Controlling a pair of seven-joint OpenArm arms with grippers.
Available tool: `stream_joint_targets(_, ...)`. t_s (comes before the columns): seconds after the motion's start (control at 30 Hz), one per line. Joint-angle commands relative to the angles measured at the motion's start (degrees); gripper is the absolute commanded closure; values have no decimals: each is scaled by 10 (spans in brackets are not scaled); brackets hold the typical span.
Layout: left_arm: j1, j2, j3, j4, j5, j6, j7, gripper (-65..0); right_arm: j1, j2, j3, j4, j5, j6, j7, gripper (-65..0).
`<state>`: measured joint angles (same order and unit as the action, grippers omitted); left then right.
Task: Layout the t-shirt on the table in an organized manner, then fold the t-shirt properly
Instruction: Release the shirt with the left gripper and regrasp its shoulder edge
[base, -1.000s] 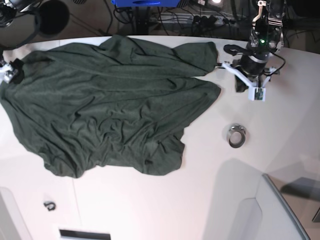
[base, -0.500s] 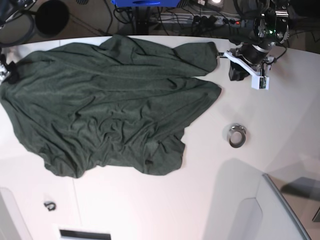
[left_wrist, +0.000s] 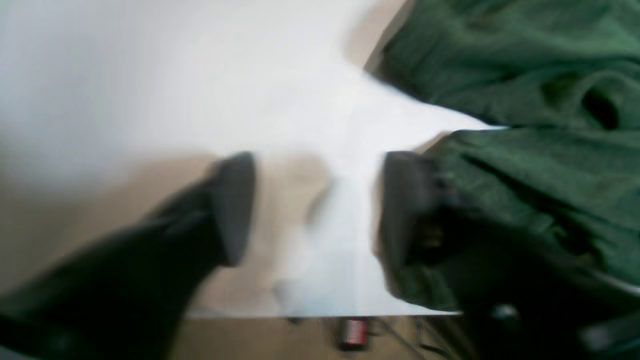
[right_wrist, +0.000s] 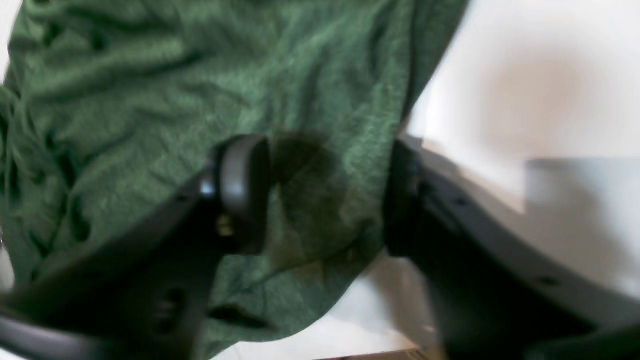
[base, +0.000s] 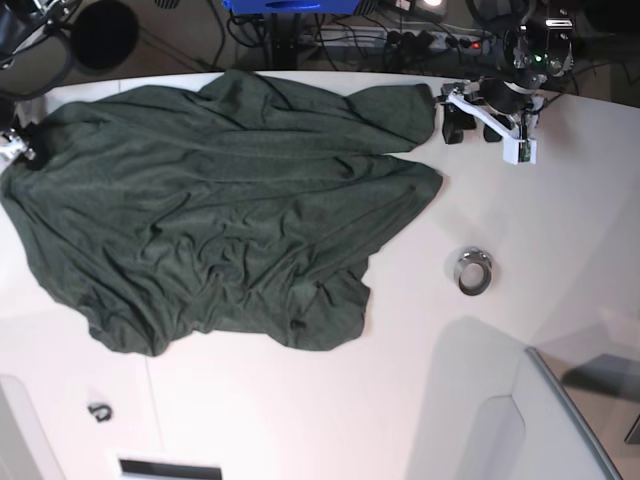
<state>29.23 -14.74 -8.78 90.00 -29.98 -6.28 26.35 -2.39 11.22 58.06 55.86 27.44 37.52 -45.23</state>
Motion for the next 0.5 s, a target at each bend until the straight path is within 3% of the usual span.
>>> stream_joint_targets(0.0, 3, -4, -3, -1, -23, -4, -9, -479, 1, 3, -5, 0, -16, -3, -23, -188)
stream_joint_targets(0.1, 3, -4, -17, -30, -73, -16, -47, -522, -1, 3, -8, 0, -16, -3, -25, -9)
stream_joint_targets(0.27, -2, -1, -22, -41, -74, -108, -85, -522, -2, 3, -9, 0, -16, -3, -25, -5)
stream_joint_targets(0.47, -51, 27, -16, -77, -76, -121, -83, -520, -2, 4, -9, 0, -16, -3, -25, -6)
